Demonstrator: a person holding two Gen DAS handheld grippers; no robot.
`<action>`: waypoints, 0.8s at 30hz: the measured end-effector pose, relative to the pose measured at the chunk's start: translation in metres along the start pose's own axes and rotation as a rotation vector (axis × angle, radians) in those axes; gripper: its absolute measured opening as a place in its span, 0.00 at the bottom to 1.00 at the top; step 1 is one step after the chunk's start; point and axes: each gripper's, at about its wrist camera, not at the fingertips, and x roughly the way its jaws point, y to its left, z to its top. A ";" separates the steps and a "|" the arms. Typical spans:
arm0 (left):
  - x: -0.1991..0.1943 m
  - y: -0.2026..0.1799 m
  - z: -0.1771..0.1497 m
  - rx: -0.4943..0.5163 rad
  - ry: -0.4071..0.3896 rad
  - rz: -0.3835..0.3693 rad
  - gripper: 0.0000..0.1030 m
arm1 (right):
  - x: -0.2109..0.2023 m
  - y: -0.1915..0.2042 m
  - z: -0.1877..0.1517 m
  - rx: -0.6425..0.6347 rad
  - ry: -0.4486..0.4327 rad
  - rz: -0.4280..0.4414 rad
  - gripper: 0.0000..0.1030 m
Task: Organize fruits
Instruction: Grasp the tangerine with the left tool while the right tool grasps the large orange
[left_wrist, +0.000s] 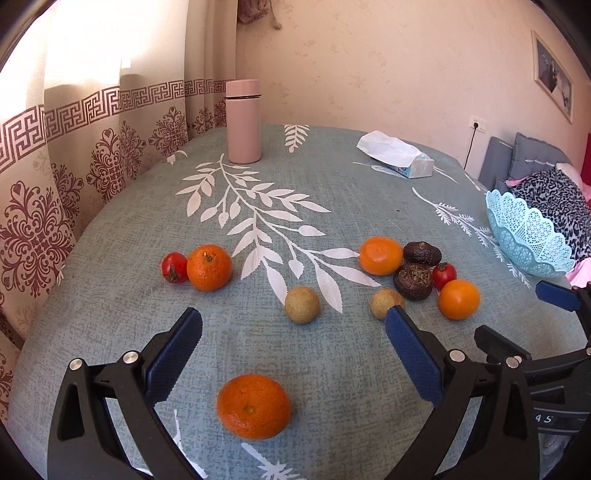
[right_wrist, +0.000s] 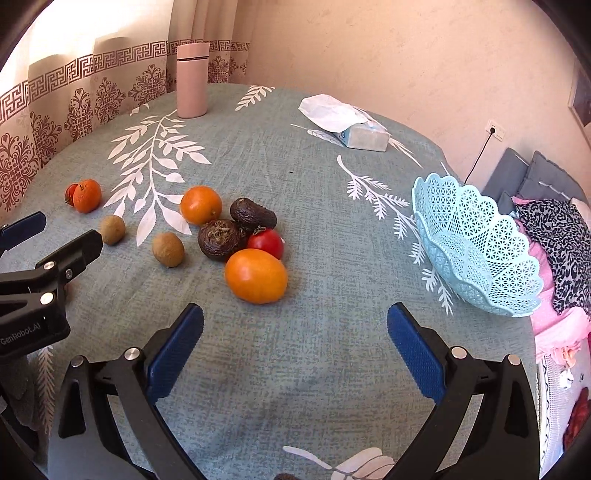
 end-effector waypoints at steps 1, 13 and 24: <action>-0.001 -0.001 -0.001 0.012 0.000 0.015 0.95 | -0.002 0.000 0.001 -0.001 -0.010 -0.016 0.98; -0.018 0.008 0.007 0.087 -0.055 0.192 0.95 | -0.004 -0.014 0.006 0.135 0.002 0.136 0.98; 0.016 0.069 0.015 -0.076 0.091 0.174 0.94 | 0.020 -0.018 0.013 0.217 0.045 0.279 0.98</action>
